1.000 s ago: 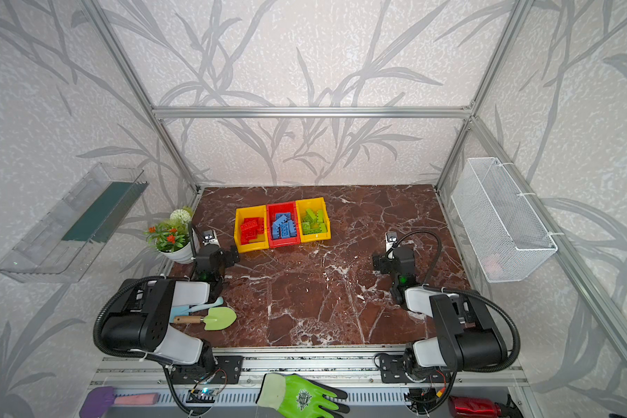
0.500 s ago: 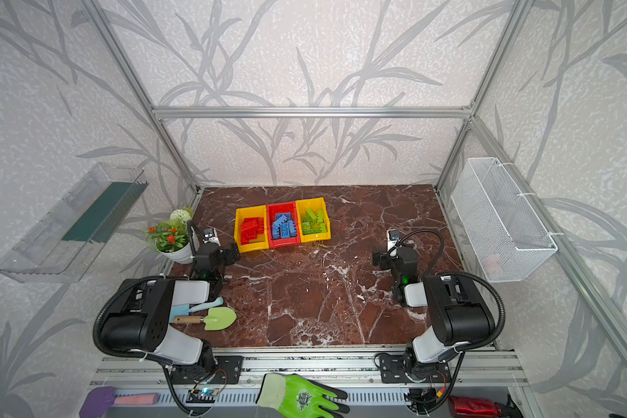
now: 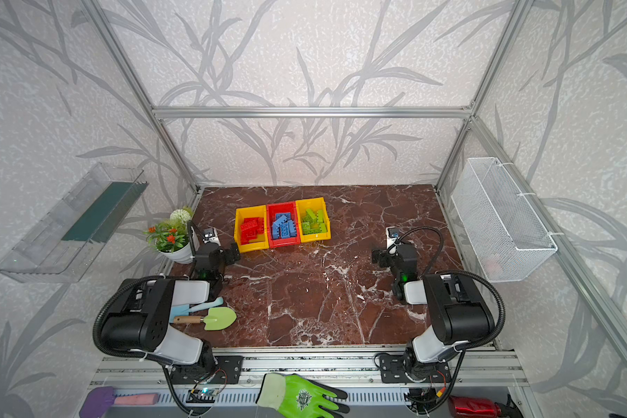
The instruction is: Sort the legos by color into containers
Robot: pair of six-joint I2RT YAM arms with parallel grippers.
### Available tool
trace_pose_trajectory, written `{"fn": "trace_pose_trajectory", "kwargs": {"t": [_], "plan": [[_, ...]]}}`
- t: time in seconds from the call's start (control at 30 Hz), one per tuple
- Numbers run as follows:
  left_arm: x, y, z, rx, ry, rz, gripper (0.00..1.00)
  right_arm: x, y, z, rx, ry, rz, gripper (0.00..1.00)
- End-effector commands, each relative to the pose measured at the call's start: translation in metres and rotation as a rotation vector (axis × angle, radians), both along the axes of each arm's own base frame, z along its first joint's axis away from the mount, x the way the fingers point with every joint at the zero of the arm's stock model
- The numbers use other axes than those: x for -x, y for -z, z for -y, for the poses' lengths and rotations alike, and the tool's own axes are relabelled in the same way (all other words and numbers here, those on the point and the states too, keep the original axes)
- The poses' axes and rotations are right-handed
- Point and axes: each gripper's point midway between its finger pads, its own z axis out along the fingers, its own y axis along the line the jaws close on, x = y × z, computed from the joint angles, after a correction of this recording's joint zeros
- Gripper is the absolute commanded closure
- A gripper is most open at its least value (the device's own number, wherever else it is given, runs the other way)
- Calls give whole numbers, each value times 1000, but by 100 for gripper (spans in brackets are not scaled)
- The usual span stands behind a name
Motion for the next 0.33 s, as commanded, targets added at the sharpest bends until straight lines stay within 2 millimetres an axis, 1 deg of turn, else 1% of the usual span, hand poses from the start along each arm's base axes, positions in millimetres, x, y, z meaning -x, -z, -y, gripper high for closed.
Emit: {"fn": "trace_pose_trajectory", "kwargs": {"t": [0.0, 0.3], "plan": [[-6, -12, -2, -19, 3, 31, 1, -5, -7, 0, 7, -7, 25, 1], [-6, -12, -2, -18, 4, 31, 1, -5, -6, -1, 6, -8, 20, 1]]}}
